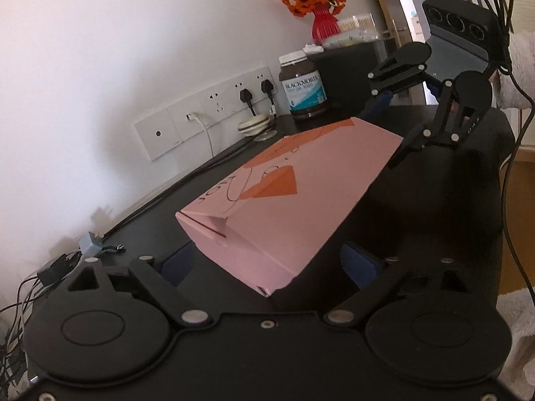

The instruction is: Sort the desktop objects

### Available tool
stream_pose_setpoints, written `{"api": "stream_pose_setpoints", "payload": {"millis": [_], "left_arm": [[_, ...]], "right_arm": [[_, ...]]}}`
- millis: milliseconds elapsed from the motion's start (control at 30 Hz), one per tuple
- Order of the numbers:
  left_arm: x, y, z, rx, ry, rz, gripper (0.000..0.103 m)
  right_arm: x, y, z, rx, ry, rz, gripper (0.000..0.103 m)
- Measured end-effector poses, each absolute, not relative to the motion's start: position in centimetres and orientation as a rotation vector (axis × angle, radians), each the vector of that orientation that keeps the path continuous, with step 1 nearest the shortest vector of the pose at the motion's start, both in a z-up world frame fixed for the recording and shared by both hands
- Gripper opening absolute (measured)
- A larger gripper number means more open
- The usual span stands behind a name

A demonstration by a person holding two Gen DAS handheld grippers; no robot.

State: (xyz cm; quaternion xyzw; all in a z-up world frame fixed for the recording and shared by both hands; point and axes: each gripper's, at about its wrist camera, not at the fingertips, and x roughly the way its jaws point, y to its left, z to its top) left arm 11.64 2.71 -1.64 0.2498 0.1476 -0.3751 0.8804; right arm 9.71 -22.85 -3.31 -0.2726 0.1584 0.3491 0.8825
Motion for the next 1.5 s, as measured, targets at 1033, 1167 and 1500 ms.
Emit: {"api": "stream_pose_setpoints", "payload": {"millis": [1033,1167,1500], "left_arm": [[11.7,2.4,0.9,0.345,0.406,-0.834,0.085],[11.6,2.2,0.9,0.364,0.418,-0.833,0.086],[11.5,2.1,0.0,0.315,0.441,-0.843,0.092]], "right_arm": [[12.6,-25.5,1.2,0.0,0.629,0.74,0.046],[12.9,-25.5,1.4,0.009,0.659,0.733,0.046],[13.6,-25.1,0.5,-0.011,0.722,0.719,0.046]]}}
